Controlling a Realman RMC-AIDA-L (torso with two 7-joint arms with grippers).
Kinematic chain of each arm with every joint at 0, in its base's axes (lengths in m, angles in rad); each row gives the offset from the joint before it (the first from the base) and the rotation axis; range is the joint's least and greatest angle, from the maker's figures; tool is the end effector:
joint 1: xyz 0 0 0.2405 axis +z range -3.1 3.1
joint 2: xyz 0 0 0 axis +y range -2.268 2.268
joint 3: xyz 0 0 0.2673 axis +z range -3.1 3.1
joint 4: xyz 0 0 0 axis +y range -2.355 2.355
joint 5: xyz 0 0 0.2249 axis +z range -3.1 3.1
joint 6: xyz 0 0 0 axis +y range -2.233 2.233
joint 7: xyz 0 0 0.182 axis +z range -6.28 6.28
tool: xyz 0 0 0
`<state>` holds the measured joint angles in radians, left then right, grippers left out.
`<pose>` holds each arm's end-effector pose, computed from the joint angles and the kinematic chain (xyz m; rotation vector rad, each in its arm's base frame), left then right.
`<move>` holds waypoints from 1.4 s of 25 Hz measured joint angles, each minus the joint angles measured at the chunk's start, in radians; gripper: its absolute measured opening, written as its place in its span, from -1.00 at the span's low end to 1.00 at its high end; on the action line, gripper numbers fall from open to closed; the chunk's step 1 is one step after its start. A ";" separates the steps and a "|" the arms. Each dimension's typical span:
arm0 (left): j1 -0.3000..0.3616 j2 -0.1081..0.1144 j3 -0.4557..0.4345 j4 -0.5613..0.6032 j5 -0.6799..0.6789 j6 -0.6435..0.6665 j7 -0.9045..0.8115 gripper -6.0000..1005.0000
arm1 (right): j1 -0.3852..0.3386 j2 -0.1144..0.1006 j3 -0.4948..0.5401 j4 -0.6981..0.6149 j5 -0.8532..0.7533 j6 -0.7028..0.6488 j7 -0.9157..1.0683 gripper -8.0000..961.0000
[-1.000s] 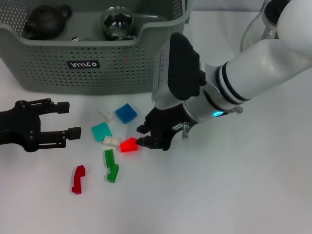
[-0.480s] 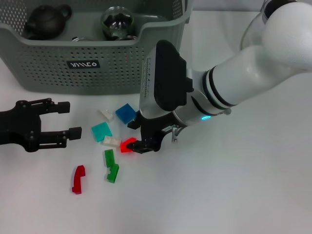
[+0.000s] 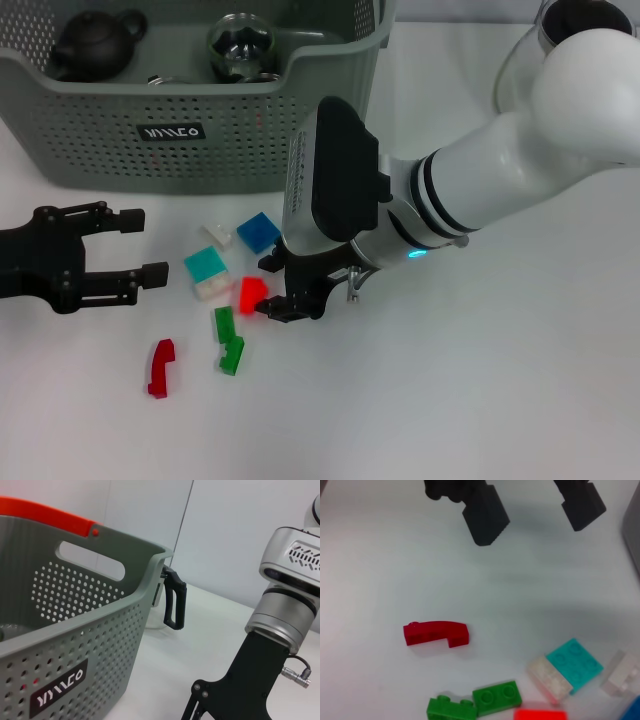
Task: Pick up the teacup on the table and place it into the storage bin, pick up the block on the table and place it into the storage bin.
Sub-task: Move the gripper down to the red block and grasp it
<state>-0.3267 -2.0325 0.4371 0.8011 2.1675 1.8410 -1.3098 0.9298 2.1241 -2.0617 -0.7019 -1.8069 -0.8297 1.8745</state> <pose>-0.3369 0.2789 0.0273 -2.6738 -0.6887 -0.6391 0.1231 0.3578 -0.2286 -3.0779 -0.0682 -0.2050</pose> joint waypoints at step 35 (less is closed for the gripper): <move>0.007 -0.003 -0.012 0.000 0.000 0.009 0.015 0.62 | -0.014 0.001 -0.057 0.020 0.135 0.086 0.000 0.08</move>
<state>-0.3197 -2.0356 0.4248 0.8007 2.1675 1.8500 -1.2947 0.9159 2.1246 -2.1189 -0.6816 -1.6718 -0.7439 1.8746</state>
